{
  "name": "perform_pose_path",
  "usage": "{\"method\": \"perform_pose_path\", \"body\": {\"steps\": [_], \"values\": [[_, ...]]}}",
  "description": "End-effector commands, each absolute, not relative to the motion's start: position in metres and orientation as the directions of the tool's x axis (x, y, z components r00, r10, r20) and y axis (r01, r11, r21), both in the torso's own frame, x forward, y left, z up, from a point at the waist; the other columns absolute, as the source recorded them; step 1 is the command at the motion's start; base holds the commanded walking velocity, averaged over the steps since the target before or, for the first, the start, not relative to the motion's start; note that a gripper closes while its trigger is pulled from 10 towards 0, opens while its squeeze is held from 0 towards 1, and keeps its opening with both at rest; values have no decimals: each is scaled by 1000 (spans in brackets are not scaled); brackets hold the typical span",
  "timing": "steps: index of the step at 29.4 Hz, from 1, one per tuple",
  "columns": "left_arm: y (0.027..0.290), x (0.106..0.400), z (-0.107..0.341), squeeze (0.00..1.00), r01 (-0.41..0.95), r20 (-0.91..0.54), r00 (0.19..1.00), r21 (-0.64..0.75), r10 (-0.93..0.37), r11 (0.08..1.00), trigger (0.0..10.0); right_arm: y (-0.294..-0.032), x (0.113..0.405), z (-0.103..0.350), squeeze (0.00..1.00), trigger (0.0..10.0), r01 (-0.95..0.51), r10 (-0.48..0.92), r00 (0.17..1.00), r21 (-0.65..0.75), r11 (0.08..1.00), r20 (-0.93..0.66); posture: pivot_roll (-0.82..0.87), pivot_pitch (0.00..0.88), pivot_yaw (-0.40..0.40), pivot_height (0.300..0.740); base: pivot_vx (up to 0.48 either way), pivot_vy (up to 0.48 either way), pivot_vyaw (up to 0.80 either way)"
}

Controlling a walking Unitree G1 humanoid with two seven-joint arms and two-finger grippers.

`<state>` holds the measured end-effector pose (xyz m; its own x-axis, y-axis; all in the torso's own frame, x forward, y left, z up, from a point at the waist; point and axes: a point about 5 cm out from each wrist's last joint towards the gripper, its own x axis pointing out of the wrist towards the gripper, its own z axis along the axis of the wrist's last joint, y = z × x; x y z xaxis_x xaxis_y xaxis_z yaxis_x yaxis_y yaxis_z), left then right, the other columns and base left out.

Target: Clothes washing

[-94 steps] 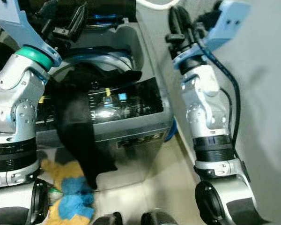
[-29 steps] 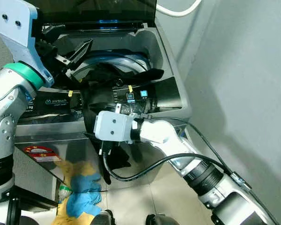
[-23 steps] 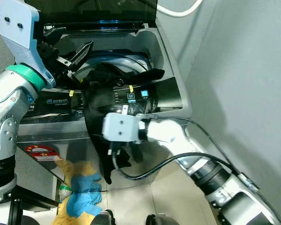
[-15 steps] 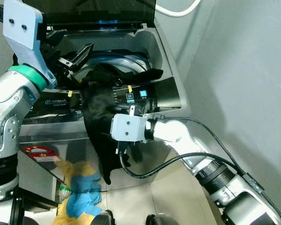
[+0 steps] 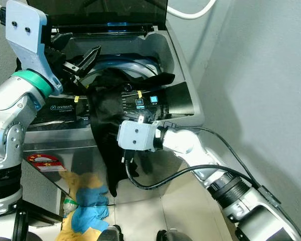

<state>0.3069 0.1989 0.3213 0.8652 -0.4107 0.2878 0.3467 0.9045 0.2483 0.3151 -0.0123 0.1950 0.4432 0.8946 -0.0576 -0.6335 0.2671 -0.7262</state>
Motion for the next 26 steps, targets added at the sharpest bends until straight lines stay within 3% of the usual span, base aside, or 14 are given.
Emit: {"method": "perform_pose_path", "body": {"steps": [1, 15, 19, 20, 22, 23, 26], "values": [[197, 305, 319, 0, 353, 284, 864, 247, -415, 903, 10000, -18, 318, 194, 0, 0, -641, 882, 470, -704, 307, -44, 88, 87, 41, 740, 0, 0, 0], [196, 305, 319, 0, 355, 288, 862, 244, -417, 902, 10000, -14, 315, 205, 0, 0, -675, 898, 439, -645, 358, 39, 88, 83, 37, 740, 0, 0, 0], [195, 305, 319, 0, 356, 290, 861, 243, -418, 902, 10000, -12, 318, 213, 0, 0, -680, 887, 451, -608, 410, 93, 87, 77, 34, 740, 0, 0, 0], [195, 305, 320, 0, 361, 294, 858, 240, -422, 901, 10000, -10, 323, 223, 0, 4235, -657, 867, 478, -597, 460, 142, 84, 76, 33, 740, 0, 0, 0], [195, 305, 320, 0, 361, 294, 858, 240, -422, 901, 10000, -10, 323, 223, 0, 4235, -657, 867, 478, -597, 460, 142, 84, 76, 33, 740, 0, 0, 0], [193, 305, 321, 0, 371, 305, 850, 233, -430, 899, 10000, -6, 331, 236, 0, 10000, -638, 844, 501, -578, 509, 190, 76, 77, 31, 740, 0, 0, 0], [189, 305, 325, 0, 386, 330, 833, 227, -444, 894, 10000, 3, 345, 256, 0, 10000, -595, 795, 552, -549, 587, 252, 70, 79, 26, 740, 0, 0, 0]]}}
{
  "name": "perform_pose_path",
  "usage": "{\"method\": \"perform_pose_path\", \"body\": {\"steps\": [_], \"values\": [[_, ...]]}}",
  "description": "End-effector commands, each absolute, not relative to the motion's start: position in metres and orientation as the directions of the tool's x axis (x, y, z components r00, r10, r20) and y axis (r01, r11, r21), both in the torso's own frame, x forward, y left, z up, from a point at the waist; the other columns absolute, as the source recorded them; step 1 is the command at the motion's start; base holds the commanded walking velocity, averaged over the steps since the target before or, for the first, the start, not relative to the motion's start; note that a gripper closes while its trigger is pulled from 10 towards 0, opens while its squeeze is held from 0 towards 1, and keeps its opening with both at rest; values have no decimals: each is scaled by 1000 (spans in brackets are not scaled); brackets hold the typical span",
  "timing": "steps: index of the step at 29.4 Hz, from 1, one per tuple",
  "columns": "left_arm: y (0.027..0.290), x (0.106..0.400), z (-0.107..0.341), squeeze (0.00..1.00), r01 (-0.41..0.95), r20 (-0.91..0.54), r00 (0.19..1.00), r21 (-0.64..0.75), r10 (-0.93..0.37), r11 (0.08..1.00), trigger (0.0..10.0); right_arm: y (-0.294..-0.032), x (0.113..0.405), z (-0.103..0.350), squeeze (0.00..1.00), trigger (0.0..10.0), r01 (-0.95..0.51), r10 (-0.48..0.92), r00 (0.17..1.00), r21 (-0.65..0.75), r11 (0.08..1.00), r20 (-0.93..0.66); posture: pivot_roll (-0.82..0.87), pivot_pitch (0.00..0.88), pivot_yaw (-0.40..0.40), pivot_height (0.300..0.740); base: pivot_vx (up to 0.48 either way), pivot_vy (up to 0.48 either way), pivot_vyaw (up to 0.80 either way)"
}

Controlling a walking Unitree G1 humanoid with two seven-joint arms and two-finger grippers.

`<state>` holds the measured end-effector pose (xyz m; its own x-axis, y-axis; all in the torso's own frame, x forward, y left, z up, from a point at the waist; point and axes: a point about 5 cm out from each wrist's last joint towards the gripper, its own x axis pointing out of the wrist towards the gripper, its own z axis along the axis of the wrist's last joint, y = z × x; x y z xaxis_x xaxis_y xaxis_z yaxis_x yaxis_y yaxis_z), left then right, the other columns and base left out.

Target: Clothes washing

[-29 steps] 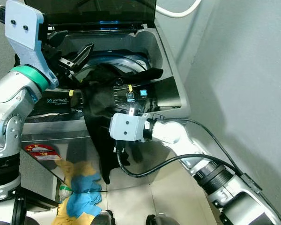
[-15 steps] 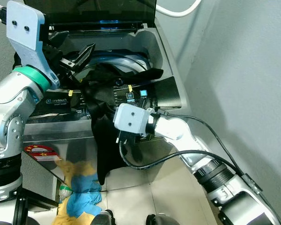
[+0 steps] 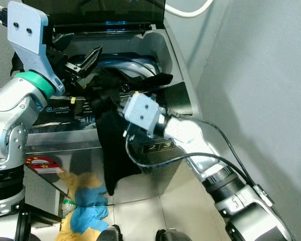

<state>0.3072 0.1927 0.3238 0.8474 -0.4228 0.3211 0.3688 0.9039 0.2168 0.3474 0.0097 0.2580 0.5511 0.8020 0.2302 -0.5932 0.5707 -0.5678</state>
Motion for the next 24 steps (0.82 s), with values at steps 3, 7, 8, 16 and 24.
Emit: {"method": "perform_pose_path", "body": {"steps": [3, 7, 8, 16, 24], "values": [[181, 305, 334, 0, 415, 380, 800, 207, -464, 886, 10000, 13, 374, 303, 0, 10000, -429, 584, 723, -422, 799, 370, 76, 76, 21, 740, 0, 0, 0], [177, 302, 339, 0, 428, 406, 782, 201, -473, 881, 10000, 6, 386, 326, 0, 10000, -287, 390, 808, -283, 915, 442, 90, 77, 12, 740, 0, 0, 0], [175, 299, 343, 0, 438, 425, 768, 199, -480, 877, 10000, -7, 391, 344, 0, 10000, -149, 192, 850, -126, 981, 491, 106, 81, 4, 740, 0, 0, 0], [180, 293, 343, 0, 435, 429, 768, 196, -476, 879, 10000, 3, 385, 352, 0, 10000, -183, 207, 820, -98, 978, 534, 102, 95, 9, 740, 0, 0, 0], [177, 296, 340, 0, 448, 419, 769, 185, -483, 875, 10000, 49, 367, 300, 0, 10000, -430, 606, 686, -447, 784, 403, 87, 101, 15, 740, 0, 0, 0]]}}
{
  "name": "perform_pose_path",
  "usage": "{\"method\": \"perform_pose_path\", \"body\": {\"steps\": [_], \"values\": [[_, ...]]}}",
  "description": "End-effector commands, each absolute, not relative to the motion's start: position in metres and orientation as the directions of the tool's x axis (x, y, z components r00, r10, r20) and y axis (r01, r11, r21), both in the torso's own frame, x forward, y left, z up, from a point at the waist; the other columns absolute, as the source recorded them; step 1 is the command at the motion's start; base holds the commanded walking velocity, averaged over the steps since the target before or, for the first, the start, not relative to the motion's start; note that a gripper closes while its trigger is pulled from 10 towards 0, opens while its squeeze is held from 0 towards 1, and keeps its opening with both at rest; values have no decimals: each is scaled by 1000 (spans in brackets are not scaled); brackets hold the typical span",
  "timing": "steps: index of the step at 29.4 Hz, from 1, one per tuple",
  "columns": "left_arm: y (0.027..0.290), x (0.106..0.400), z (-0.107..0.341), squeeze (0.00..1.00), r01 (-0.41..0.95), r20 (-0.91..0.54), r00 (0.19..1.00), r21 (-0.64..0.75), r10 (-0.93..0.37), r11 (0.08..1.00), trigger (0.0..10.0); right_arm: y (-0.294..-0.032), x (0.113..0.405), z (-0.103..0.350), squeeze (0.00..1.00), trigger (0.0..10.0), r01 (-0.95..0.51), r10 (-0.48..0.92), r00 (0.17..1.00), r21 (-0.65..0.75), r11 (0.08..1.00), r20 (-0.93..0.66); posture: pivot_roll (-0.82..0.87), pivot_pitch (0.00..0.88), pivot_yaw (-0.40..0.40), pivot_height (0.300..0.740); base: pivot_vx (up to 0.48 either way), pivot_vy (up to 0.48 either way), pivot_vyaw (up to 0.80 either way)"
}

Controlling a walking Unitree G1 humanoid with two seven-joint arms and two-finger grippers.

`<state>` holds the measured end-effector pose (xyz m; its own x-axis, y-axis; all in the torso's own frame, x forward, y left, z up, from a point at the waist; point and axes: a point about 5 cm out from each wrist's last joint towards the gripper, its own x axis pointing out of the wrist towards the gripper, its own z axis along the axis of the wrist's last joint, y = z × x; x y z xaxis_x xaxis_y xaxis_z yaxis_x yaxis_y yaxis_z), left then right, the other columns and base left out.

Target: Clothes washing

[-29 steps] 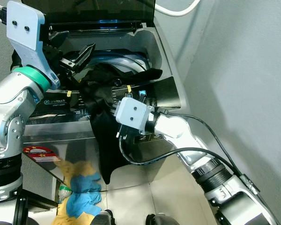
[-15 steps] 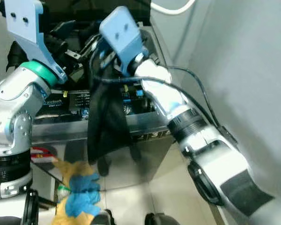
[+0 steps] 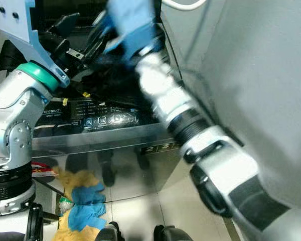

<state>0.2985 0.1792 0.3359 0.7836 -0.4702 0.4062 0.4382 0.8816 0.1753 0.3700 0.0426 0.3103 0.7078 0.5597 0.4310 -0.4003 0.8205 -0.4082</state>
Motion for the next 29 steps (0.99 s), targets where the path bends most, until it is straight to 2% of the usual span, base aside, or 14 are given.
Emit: {"method": "perform_pose_path", "body": {"steps": [1, 4, 5, 13, 15, 17, 18, 19, 21, 24, 26, 29], "values": [[177, 297, 340, 0, 448, 417, 770, 186, -483, 874, 10000, 50, 365, 291, 0, 10000, -440, 652, 659, -510, 739, 375, 85, 103, 19, 740, 0, 0, 0], [178, 297, 339, 0, 448, 415, 771, 186, -483, 875, 10000, 48, 362, 280, 0, 10000, -460, 712, 616, -580, 672, 336, 84, 103, 21, 740, 0, 0, 0], [178, 297, 339, 0, 448, 412, 773, 184, -483, 875, 10000, 45, 361, 276, 1000, 10000, -486, 733, 595, -579, 655, 329, 78, 103, 24, 740, 0, 0, 0], [177, 298, 337, 0, 451, 407, 775, 180, -483, 874, 10000, 29, 361, 276, 1000, 10000, -532, 752, 564, -547, 647, 341, 78, 104, 27, 740, 0, 0, 0], [177, 299, 337, 0, 452, 406, 775, 179, -484, 874, 10000, 15, 358, 270, 1000, 10000, -593, 822, 500, -584, 554, 272, 79, 106, 30, 740, 0, 0, 0], [177, 299, 337, 0, 452, 406, 775, 179, -484, 874, 10000, 15, 358, 270, 1000, 10000, -593, 822, 500, -584, 554, 272, 79, 106, 30, 740, 0, 0, 0], [177, 299, 338, 0, 452, 406, 775, 178, -484, 874, 10000, 10, 356, 267, 0, 10000, -615, 851, 468, -604, 506, 237, 79, 106, 30, 740, 0, 0, 0], [177, 299, 338, 0, 452, 406, 775, 178, -484, 874, 10000, 10, 356, 267, 0, 10000, -615, 851, 468, -604, 506, 237, 79, 106, 30, 740, 0, 0, 0], [178, 298, 337, 0, 451, 404, 777, 179, -483, 875, 10000, -14, 357, 268, 0, 10000, -627, 856, 462, -597, 500, 232, 77, 108, 28, 740, 0, 0, 0], [178, 298, 337, 0, 451, 403, 777, 179, -483, 875, 10000, -23, 357, 268, 0, 10000, -636, 856, 461, -585, 504, 235, 78, 109, 28, 740, 0, 0, 0], [178, 298, 337, 0, 451, 402, 778, 179, -483, 874, 10000, -42, 355, 261, 0, 10000, -652, 875, 451, -604, 458, 176, 76, 110, 31, 740, 0, 0, 0], [178, 298, 337, 0, 450, 401, 778, 180, -483, 875, 10000, -51, 354, 259, 0, 10000, -647, 874, 458, -614, 452, 161, 76, 110, 31, 740, 0, 0, 0]]}}
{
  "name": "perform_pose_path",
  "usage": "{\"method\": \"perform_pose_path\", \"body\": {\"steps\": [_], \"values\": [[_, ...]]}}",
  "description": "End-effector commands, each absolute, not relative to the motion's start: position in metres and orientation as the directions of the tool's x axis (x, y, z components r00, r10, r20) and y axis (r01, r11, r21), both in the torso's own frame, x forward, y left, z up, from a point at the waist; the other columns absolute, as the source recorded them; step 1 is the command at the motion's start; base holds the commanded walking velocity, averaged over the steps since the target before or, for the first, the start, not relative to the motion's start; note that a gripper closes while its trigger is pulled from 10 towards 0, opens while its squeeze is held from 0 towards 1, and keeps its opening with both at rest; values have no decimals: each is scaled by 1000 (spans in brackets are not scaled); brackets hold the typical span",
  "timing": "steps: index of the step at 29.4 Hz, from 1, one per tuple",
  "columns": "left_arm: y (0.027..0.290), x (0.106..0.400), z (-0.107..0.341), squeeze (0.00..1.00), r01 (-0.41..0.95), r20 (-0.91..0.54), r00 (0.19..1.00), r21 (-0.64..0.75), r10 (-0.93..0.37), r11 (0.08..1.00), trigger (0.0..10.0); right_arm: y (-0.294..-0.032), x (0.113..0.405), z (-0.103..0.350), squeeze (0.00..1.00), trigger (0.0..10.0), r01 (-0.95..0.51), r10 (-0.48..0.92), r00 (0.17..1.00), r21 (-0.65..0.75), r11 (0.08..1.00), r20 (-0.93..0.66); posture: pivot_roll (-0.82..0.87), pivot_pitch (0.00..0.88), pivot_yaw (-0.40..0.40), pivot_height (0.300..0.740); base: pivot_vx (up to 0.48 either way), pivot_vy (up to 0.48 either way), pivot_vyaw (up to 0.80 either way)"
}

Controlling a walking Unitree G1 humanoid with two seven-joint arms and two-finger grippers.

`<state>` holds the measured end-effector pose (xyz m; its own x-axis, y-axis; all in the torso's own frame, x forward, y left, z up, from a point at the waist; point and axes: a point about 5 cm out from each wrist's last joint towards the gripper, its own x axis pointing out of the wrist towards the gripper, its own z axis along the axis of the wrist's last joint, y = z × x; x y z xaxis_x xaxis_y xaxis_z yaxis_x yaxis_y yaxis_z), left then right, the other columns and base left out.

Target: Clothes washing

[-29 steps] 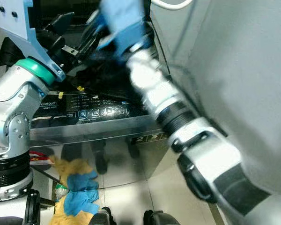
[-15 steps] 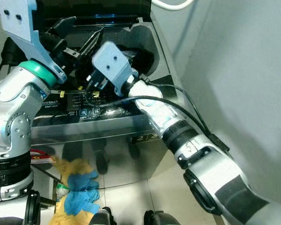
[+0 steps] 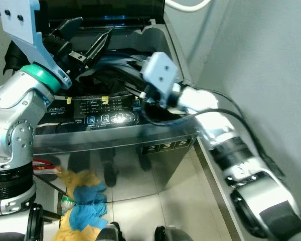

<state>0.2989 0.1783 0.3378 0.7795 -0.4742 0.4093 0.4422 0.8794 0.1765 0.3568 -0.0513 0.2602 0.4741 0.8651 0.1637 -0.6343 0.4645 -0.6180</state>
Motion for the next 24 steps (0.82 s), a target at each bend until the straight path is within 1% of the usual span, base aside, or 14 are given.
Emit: {"method": "perform_pose_path", "body": {"steps": [1, 3, 4, 5, 6, 7, 8, 9, 11, 12, 13, 14, 15, 24], "values": [[178, 299, 336, 0, 447, 400, 781, 180, -481, 876, 10000, -60, 355, 263, 0, 10000, -630, 848, 488, -590, 505, 205, 77, 110, 30, 740, 0, 0, 0], [178, 299, 336, 0, 447, 400, 781, 180, -481, 876, 10000, -60, 355, 263, 0, 10000, -630, 848, 488, -590, 505, 205, 77, 110, 30, 740, 0, 0, 0], [177, 301, 333, 0, 435, 390, 791, 181, -471, 882, 10000, -66, 356, 271, 0, 10000, -613, 792, 531, -508, 605, 302, 78, 103, 30, 740, 0, 0, 0], [176, 304, 326, 0, 411, 377, 810, 180, -449, 894, 10000, -72, 357, 278, 0, 10000, -561, 677, 599, -379, 736, 427, 79, 97, 33, 740, 0, 0, 0], [176, 304, 326, 0, 411, 377, 810, 180, -449, 894, 10000, -72, 357, 278, 0, 10000, -561, 677, 599, -379, 736, 427, 79, 97, 33, 740, 0, 0, 0], [173, 307, 321, 0, 389, 369, 826, 173, -425, 905, 10000, -78, 358, 281, 0, 10000, -522, 563, 652, -238, 819, 508, 79, 97, 33, 740, 0, 0, 0], [173, 307, 321, 0, 389, 369, 826, 173, -425, 905, 10000, -78, 358, 281, 0, 10000, -522, 563, 652, -238, 819, 508, 79, 97, 33, 740, 0, 0, 0], [171, 310, 317, 0, 361, 366, 839, 179, -402, 915, 10000, -85, 358, 284, 0, 10000, -462, 436, 698, -108, 880, 568, 82, 87, 34, 740, 0, 0, 0], [171, 310, 317, 0, 361, 366, 839, 179, -402, 915, 10000, -85, 358, 284, 0, 10000, -462, 436, 698, -108, 880, 568, 82, 87, 34, 740, 0, 0, 0], [170, 312, 313, 0, 341, 374, 846, 167, -379, 925, 10000, -93, 357, 290, 0, 10000, -420, 310, 718, 33, 907, 623, 78, 64, 40, 740, 0, 0, 0], [169, 315, 310, 0, 319, 391, 850, 150, -353, 936, 10000, -99, 352, 297, 0, 10000, -389, 229, 707, 98, 916, 669, 78, 46, 42, 740, 0, 0, 0], [169, 315, 310, 0, 319, 391, 850, 150, -353, 936, 10000, -99, 352, 297, 0, 10000, -389, 229, 707, 98, 916, 669, 78, 46, 42, 740, 0, 0, 0], [169, 317, 308, 0, 307, 404, 852, 128, -332, 943, 10000, -104, 347, 302, 0, 10000, -376, 187, 692, 127, 918, 697, 77, 41, 37, 740, 0, 0, 0], [175, 324, 309, 0, 272, 430, 855, 103, -289, 957, 10000, -111, 342, 307, 0, 10000, -367, 171, 670, 122, 922, 723, 85, 15, 27, 740, 0, 0, 0]]}}
